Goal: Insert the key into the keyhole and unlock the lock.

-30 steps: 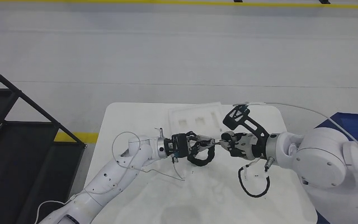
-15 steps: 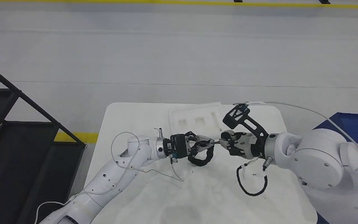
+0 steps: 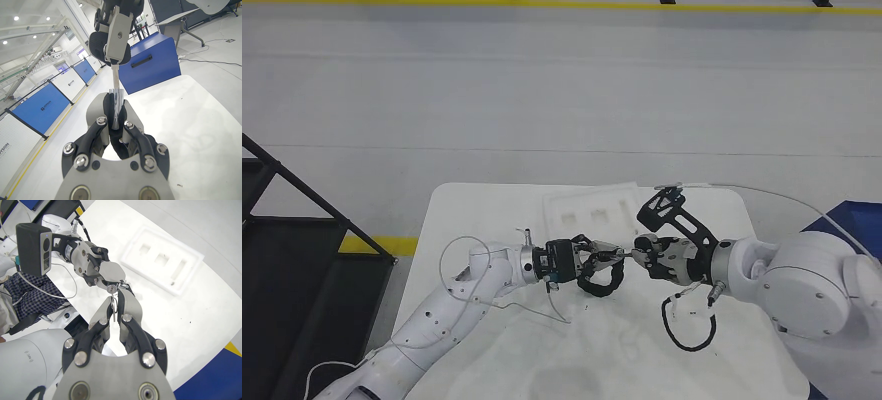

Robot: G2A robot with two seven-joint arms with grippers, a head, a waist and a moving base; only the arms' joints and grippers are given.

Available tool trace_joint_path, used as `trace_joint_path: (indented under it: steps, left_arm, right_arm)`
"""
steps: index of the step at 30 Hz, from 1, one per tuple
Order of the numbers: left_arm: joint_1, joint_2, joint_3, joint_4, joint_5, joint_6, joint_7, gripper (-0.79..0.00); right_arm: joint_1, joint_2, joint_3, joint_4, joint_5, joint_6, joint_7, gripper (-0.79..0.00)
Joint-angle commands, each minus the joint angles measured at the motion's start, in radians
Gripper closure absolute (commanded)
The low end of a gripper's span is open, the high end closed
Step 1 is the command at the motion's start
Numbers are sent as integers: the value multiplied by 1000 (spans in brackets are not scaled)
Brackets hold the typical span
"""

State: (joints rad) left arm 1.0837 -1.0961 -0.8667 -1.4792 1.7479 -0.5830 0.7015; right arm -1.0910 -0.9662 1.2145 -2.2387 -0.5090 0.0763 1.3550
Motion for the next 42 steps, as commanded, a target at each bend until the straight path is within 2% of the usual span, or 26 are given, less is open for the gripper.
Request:
trace_joint_path:
  steps: [1, 13, 32, 33, 34, 35, 42]
  left_arm:
    - [2, 0, -3, -2, 0, 2, -3, 0]
    - [16, 3, -20, -25, 6, 13, -23, 0]
    - [27, 6, -28, -51, 36, 18, -24, 0]
    - [27, 6, -27, -50, 35, 15, -24, 0]
    - [26, 5, -26, -47, 33, 12, -24, 0]
    - [25, 5, -24, -45, 29, 8, -22, 0]
    - [20, -1, -17, -14, -38, -39, -17, 0]
  right_arm:
    - [2, 0, -5, 0, -1, 4, -2, 0]
    - [25, 0, -46, 16, -55, 43, -4, 0]
    - [58, -5, -91, 73, -5, 28, -28, 0]
    - [59, -6, -93, 75, 1, 24, -29, -120]
    - [60, -6, -94, 78, 7, 19, -31, -391]
    - [62, -6, -95, 81, 13, 11, -32, -785]
    - [82, -4, -83, 102, 64, -102, -60, -785]
